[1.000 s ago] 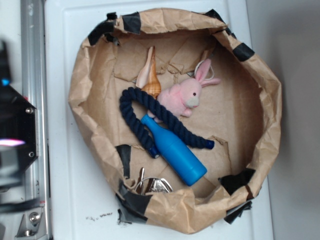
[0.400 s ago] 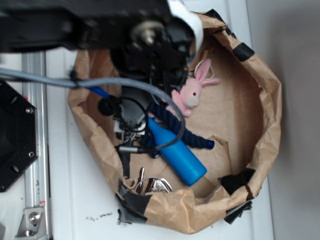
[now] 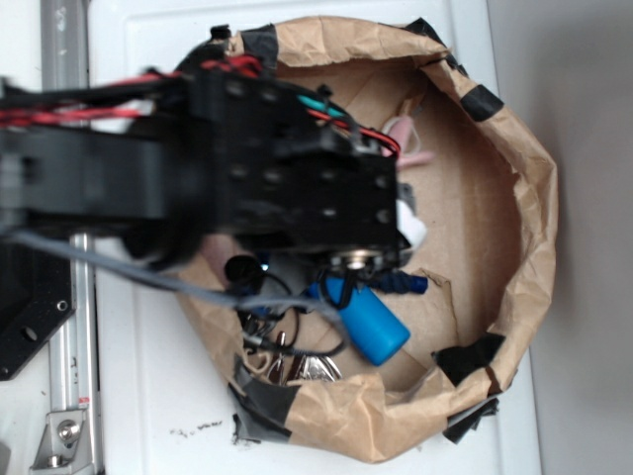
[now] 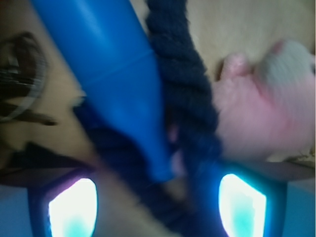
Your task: Grab the blue rope.
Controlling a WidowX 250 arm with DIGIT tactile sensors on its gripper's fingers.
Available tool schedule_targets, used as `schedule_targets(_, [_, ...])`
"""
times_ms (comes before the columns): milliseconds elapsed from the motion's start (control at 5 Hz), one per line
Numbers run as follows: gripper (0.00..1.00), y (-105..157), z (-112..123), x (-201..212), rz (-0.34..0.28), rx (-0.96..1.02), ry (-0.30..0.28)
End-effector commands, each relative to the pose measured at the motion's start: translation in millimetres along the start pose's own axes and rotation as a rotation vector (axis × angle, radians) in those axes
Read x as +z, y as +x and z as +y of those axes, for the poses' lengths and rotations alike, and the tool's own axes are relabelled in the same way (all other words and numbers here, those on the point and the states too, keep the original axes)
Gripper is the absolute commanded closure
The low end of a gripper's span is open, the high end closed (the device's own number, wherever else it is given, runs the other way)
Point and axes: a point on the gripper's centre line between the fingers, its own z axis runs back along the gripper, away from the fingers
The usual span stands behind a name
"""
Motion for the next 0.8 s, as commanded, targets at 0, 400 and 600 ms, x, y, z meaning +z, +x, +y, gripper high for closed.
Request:
schedule_targets(0, [1.00,15.0,11.5,-1.7,-0.032,0.015,-0.011])
schedule_targets(400, [1.00,10.2,12.4,-1.0,-0.059,0.040,-0.028])
schedule_targets(600, [1.00,8.4,11.2,2.5,-0.065,0.050,0.017])
